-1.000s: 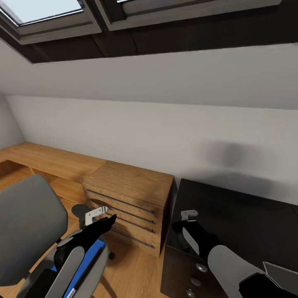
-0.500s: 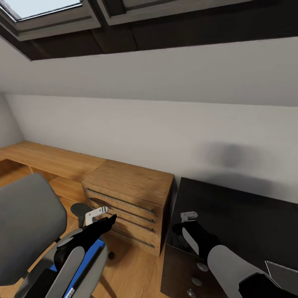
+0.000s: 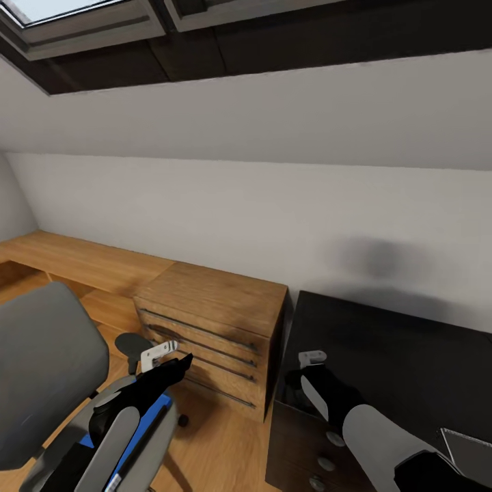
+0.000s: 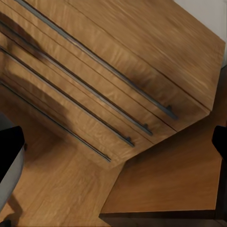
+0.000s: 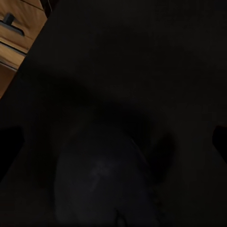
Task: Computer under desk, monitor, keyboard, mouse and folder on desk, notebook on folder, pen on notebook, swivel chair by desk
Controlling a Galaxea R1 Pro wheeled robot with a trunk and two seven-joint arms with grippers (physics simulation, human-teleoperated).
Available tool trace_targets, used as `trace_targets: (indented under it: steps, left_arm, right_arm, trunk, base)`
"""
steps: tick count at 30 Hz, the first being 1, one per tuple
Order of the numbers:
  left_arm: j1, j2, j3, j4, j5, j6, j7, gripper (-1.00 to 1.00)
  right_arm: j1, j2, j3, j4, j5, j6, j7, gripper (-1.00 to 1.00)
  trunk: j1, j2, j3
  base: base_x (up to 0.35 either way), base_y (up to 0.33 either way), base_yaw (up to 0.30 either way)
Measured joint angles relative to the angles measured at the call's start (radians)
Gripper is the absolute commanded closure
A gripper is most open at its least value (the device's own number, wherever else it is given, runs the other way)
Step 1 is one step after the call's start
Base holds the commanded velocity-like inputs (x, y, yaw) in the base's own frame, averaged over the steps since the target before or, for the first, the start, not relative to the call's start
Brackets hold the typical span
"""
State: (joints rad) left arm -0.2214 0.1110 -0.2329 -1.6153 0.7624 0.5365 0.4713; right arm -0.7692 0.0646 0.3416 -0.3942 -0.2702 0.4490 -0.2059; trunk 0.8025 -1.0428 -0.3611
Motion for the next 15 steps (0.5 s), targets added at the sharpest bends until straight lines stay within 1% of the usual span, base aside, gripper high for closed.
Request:
trace_targets:
  steps: [3,8,15]
  left_arm:
    - [0.000,0.001,0.001,0.000,0.017,0.000,0.000,-1.00]
    - [0.000,0.001,0.002,0.000,0.027,0.000,0.000,-1.00]
    - [0.000,0.002,0.002,0.001,0.029,0.000,0.000,-1.00]
  right_arm:
    - [0.000,0.000,0.000,0.000,0.000,0.041,0.001,-1.00]
    - [-0.001,0.002,0.000,-0.004,-0.007,0.066,0.003,-1.00]
    - [-0.001,0.002,0.001,-0.006,-0.002,0.069,0.002,-1.00]
  trunk:
    - [0.012,-0.021,-0.009]
    - [0.030,-0.056,-0.025]
    - [0.031,-0.057,-0.025]
  base:
    - [0.000,0.000,0.000]
    - [0.000,0.000,0.000]
    - [0.000,0.000,0.000]
